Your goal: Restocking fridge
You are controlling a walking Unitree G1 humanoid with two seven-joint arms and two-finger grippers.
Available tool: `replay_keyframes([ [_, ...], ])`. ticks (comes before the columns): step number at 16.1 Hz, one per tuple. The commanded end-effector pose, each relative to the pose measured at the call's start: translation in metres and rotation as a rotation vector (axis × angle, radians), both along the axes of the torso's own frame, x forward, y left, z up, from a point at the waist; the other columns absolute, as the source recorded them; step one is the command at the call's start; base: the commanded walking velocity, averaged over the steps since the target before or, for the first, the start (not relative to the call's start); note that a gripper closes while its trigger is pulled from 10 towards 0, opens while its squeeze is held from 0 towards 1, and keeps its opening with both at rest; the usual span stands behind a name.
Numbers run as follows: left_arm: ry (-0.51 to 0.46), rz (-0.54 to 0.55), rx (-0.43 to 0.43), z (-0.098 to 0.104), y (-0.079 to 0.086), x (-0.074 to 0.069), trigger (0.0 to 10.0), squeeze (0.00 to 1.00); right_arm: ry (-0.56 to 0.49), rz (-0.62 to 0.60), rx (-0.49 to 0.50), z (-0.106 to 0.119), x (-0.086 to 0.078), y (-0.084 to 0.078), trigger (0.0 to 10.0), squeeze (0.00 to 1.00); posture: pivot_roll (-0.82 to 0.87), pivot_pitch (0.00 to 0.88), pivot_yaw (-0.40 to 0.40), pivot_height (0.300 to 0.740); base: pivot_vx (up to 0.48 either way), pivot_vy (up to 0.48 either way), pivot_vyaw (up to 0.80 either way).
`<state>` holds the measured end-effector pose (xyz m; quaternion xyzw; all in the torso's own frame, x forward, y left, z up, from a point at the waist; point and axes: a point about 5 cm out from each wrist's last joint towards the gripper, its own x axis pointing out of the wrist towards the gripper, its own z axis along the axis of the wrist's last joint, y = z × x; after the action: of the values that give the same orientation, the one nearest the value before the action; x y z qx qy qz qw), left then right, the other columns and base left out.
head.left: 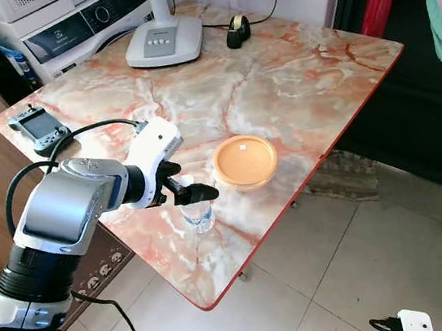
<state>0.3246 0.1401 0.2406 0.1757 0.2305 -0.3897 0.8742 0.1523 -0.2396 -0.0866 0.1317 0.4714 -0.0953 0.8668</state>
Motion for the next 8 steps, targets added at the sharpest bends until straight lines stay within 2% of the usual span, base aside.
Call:
replay_keyframes([
  [1, -0.008, 0.017, 0.025, -0.0012, 0.0045, 0.0014, 7.0, 0.0, 0.022, 0.005, 0.0, -0.0023, -0.0053, 0.0006, 10.0, 0.0, 0.22, 0.122, 0.024, 0.74, 0.0, 0.0, 0.0],
  [2, -0.009, 0.02, 0.027, -0.0013, 0.0047, 0.0015, 6.0, 0.0, 0.021, 0.005, 0.001, -0.0023, -0.0053, 0.0006, 10.0, 0.0, 0.22, 0.122, 0.024, 0.74, 0.0, 0.0, 0.0],
  [3, -0.014, 0.024, 0.025, -0.001, 0.005, 0.002, 3.2, 0.0, 0.021, 0.005, 0.001, -0.0023, -0.0052, 0.0006, 10.0, 0.0, 0.22, 0.122, 0.024, 0.74, 0.0, 0.0, 0.0],
  [4, -0.015, 0.026, 0.024, -0.0008, 0.0052, 0.0024, 3.2, 0.0, 0.021, 0.006, 0.001, -0.0023, -0.0052, 0.0006, 10.0, 0.0, 0.22, 0.122, 0.024, 0.74, 0.0, 0.0, 0.0],
  [5, -0.016, 0.025, 0.022, -0.0008, 0.0051, 0.0025, 2.3, 0.0, 0.021, 0.005, 0.001, -0.0023, -0.0052, 0.0006, 10.0, 0.0, 0.22, 0.122, 0.024, 0.74, 0.0, 0.0, 0.0],
  [6, -0.016, 0.025, 0.019, -0.0012, 0.0049, 0.0025, 0.8, 0.0, 0.021, 0.005, 0.001, -0.0023, -0.0052, 0.0006, 10.0, 0.0, 0.22, 0.122, 0.024, 0.74, 0.0, 0.0, 0.0],
  [7, -0.014, 0.021, 0.017, -0.0014, 0.0045, 0.0021, 0.0, 0.0, 0.021, 0.005, 0.001, -0.0023, -0.0053, 0.0006, 10.0, 0.0, 0.22, 0.124, 0.022, 0.74, 0.0, 0.0, 0.0],
  [8, -0.015, 0.015, 0.017, -0.002, 0.0041, 0.0017, 0.0, 0.0, 0.021, 0.005, 0.0, -0.0023, -0.0054, 0.0005, 10.0, 0.0, 0.22, 0.124, 0.022, 0.74, 0.0, 0.0, 0.0],
])
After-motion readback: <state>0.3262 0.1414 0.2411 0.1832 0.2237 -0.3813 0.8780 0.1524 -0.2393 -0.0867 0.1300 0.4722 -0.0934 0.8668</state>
